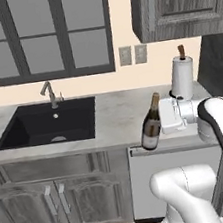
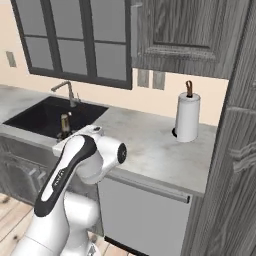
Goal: There is a wine glass and glass cup on the dining counter. Place the wine bottle next to the wine glass and the juice bottle next to the glass cup.
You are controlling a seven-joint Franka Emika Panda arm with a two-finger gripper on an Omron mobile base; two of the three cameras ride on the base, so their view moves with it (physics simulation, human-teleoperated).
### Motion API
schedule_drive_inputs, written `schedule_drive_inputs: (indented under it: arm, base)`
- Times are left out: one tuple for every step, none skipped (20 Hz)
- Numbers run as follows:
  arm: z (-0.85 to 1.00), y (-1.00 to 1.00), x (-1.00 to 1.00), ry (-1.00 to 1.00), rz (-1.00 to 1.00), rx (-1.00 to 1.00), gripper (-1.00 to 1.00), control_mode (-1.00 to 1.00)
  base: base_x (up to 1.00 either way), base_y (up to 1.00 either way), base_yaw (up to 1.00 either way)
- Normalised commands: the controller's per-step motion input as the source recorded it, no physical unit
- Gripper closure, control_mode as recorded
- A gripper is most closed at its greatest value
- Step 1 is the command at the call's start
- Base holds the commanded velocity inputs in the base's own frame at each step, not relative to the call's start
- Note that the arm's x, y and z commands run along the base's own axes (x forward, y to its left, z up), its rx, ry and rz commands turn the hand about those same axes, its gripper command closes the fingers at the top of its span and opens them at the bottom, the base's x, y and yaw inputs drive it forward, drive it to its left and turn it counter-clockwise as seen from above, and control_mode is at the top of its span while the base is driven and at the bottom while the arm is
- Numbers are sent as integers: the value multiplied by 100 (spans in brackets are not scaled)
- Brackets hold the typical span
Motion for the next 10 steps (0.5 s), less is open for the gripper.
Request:
schedule_drive_inputs:
  arm:
    - [0,0,0,0,0,0,100,100]
    - [0,0,0,0,0,0,100,100]
    - [0,0,0,0,0,0,100,100]
    - [0,0,0,0,0,0,100,100]
    - [0,0,0,0,0,0,100,100]
    - [0,0,0,0,0,0,100,100]
    - [0,0,0,0,0,0,100,100]
    - [0,0,0,0,0,0,100,100]
    - [0,0,0,0,0,0,100,100]
    - [0,0,0,0,0,0,100,100]
  base:
    - [-46,20,66]
    - [-36,17,80]
    - [-21,13,95]
    - [-10,13,100]
    - [-9,13,100]
    - [-6,4,100]
    - [-3,0,100]
    - [-3,0,100]
    - [-3,0,100]
    - [-3,0,100]
